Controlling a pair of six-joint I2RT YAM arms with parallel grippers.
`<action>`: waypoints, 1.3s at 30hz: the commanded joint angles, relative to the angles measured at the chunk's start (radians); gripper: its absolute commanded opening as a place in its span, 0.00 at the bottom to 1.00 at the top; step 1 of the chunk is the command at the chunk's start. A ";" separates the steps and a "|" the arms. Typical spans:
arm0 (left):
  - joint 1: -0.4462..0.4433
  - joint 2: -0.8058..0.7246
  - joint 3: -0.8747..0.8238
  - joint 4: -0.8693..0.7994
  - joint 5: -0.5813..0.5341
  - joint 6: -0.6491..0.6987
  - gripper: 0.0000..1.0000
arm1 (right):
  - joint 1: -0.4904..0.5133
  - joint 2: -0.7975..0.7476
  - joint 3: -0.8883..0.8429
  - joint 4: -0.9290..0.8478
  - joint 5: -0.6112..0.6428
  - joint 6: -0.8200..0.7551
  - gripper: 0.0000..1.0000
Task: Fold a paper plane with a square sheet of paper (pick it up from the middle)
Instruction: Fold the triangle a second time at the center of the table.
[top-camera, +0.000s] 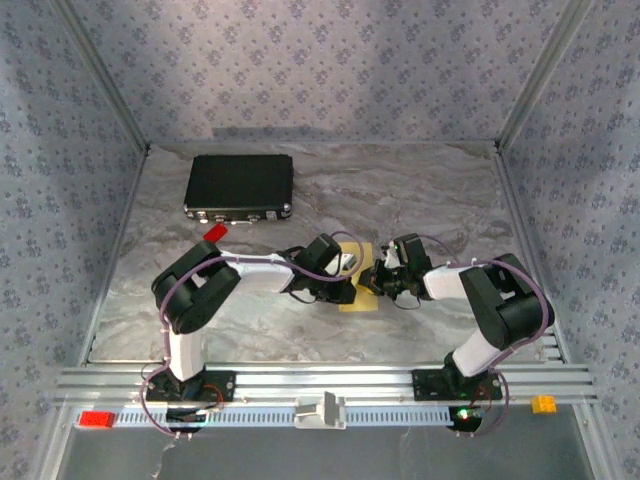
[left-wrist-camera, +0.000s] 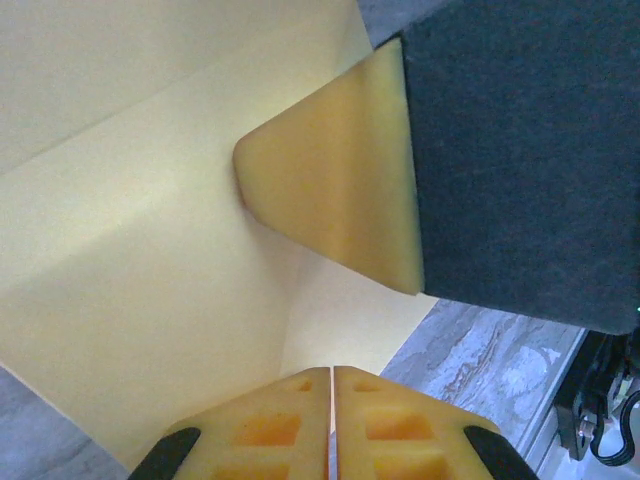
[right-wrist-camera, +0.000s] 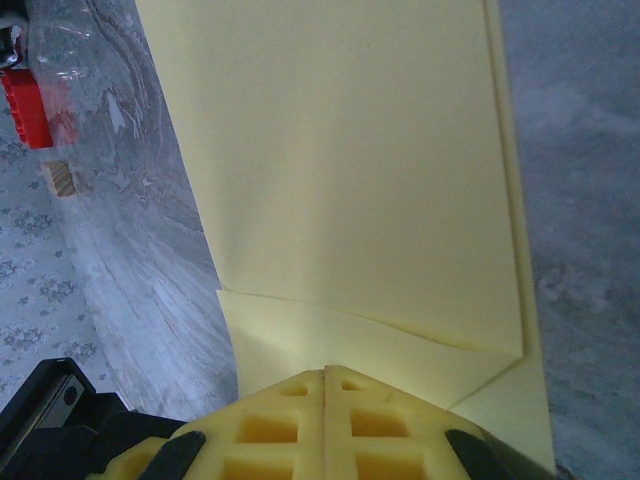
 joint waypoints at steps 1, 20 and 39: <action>0.000 0.008 -0.023 -0.022 -0.013 0.021 0.09 | -0.005 0.027 -0.015 -0.112 0.068 -0.014 0.02; -0.004 -0.108 -0.179 -0.016 -0.008 0.013 0.10 | -0.014 0.019 -0.015 -0.119 0.067 -0.018 0.02; 0.026 -0.029 0.021 0.049 0.011 -0.003 0.09 | -0.012 0.011 -0.016 -0.114 0.061 -0.010 0.02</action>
